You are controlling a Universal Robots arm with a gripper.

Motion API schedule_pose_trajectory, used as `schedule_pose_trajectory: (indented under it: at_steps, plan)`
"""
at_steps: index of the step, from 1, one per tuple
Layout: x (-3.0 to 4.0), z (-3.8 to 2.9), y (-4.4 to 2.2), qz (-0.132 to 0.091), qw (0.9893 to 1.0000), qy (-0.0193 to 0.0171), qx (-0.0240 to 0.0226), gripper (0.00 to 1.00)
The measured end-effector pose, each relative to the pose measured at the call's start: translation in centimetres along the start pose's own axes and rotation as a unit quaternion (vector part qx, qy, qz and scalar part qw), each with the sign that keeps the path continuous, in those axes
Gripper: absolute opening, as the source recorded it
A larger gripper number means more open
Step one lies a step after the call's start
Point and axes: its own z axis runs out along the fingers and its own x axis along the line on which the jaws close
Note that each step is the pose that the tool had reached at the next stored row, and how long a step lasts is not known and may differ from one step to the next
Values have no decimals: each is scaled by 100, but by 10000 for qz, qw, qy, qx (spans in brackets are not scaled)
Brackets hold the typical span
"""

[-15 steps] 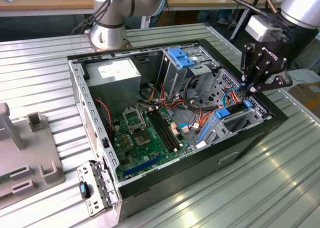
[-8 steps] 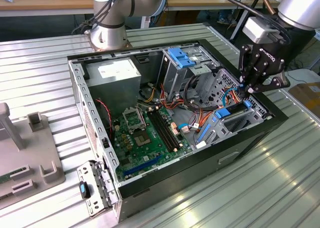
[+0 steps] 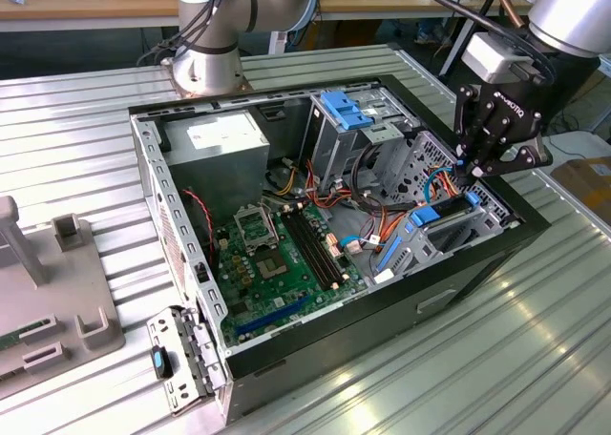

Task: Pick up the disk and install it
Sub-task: 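Insert the second disk wire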

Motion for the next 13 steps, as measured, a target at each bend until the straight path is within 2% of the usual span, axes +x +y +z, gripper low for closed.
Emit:
schedule_pose_trajectory:
  at_steps: [7,9,10,11,13]
  plan:
    - [0,0,0,-1,10000,0,0,24]
    - [-3,2,-24,-1,10000,-1,-1,24]
    - [-13,1,-84,-1,10000,0,-2,24]
    - [-37,2,-229,-1,10000,2,-8,24]
    - [-53,3,-329,-1,10000,2,-11,24]
